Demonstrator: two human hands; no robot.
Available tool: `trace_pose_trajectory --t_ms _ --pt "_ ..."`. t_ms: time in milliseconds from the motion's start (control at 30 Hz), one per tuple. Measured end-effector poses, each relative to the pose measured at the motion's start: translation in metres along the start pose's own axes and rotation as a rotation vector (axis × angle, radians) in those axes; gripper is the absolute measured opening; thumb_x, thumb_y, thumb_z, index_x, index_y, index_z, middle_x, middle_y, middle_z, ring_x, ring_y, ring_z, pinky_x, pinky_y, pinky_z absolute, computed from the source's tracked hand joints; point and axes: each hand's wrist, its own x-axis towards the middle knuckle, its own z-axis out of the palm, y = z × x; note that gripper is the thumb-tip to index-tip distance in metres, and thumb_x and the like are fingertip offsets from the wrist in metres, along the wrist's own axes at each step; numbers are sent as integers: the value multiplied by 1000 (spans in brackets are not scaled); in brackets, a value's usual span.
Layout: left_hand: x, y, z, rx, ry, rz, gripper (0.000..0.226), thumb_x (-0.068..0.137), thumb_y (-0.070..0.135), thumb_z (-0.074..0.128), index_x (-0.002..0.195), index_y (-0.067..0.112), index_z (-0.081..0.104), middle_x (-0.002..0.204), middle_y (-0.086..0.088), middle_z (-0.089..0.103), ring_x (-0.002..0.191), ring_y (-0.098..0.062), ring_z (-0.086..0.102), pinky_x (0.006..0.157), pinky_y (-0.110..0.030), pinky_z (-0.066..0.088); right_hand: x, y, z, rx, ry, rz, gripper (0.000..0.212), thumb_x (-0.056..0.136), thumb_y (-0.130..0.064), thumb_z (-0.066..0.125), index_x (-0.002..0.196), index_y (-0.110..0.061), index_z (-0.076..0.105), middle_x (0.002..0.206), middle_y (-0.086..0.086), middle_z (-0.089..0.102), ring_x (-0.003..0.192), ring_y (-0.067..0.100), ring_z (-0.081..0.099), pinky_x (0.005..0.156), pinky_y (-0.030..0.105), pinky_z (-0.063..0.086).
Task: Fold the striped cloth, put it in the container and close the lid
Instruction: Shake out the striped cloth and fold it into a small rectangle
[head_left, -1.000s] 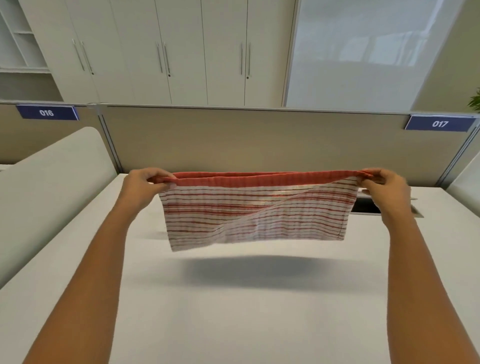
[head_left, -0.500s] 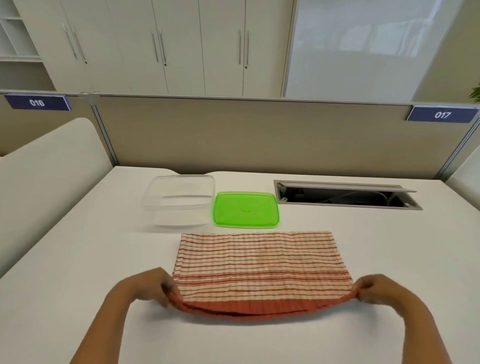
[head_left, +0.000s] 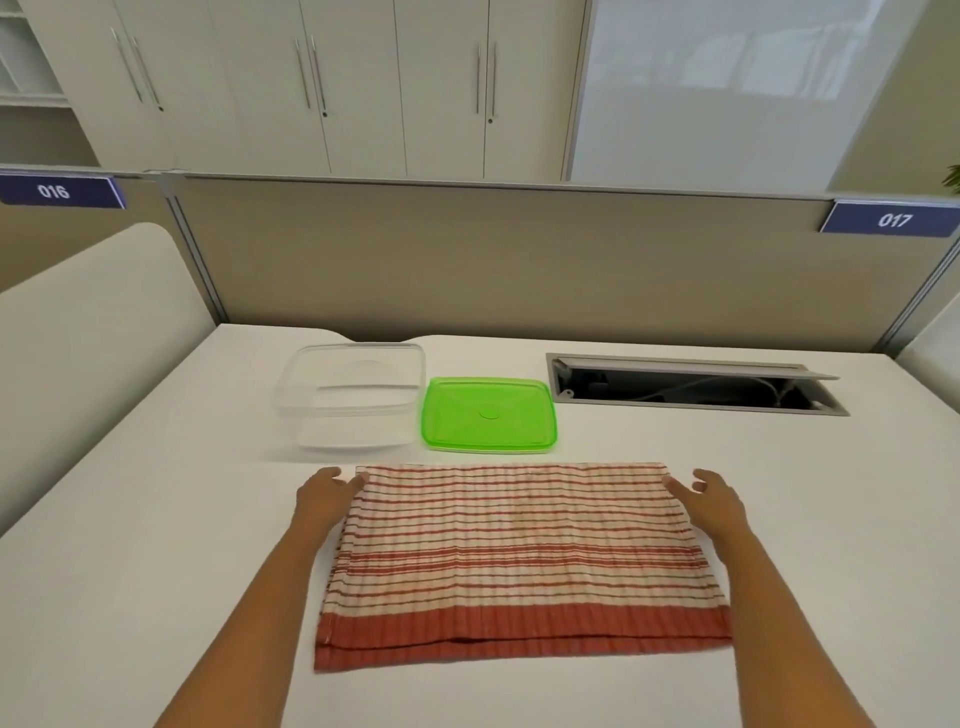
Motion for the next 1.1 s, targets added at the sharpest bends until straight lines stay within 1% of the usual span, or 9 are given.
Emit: trace_pose_trajectory --t_ms 100,200,433,567,633,767,867,1000,1100 --pt "9 3 9 -83 9 -47 55 87 40 58 123 -1 56 127 -19 60 119 -35 54 106 -47 40 9 -2 15 33 -14 73 63 91 -39 55 143 -10 33 147 16 41 133 37 40 108 49 34" --pt "16 8 12 -157 1 -76 46 84 38 64 106 -1 65 115 -19 67 108 -36 60 103 -46 44 17 -3 22 12 -3 98 58 93 -40 51 140 -9 39 145 16 43 130 37 43 106 48 37" --pt "31 11 7 -375 -28 -93 47 79 28 71 113 -2 60 113 -22 66 105 -38 61 96 -47 49 30 -4 21 122 -28 72 43 90 -32 58 124 -7 54 119 16 63 107 35 59 96 50 49" --pt "36 9 3 -417 -146 -124 39 82 22 69 109 -5 62 97 -18 68 86 -30 63 81 -40 49 33 -3 18 262 -100 57 33 92 -29 56 118 -10 55 113 15 64 104 36 61 95 53 49" --pt "39 6 1 -463 -146 -134 38 81 13 69 113 -6 59 97 -18 67 83 -29 62 78 -38 48 34 -1 18 322 -74 65 30 92 -28 57 117 -12 57 114 15 64 105 37 61 95 55 49" --pt "42 1 5 -544 -8 -121 39 80 11 69 116 -1 60 111 -20 65 97 -35 62 89 -43 52 36 2 19 387 17 84 27 92 -23 57 117 -15 60 118 16 63 105 36 61 94 54 50" --pt "39 3 12 -580 8 -71 31 83 17 67 112 7 63 110 -16 66 92 -28 62 80 -35 52 33 -2 20 325 -108 42 24 95 -30 51 115 -19 58 113 12 64 103 33 61 94 52 50" --pt "39 3 13 -553 -56 -120 36 87 21 62 116 1 61 115 -20 65 95 -31 61 92 -42 49 29 -5 17 232 -255 51 27 96 -32 48 111 -14 61 105 11 67 97 33 64 89 47 53" --pt "37 4 11 -536 -25 -112 38 85 19 64 117 -2 61 116 -21 65 99 -34 61 95 -44 49 28 -4 16 257 -138 23 22 95 -30 51 102 -13 63 101 11 68 92 31 64 88 46 52"
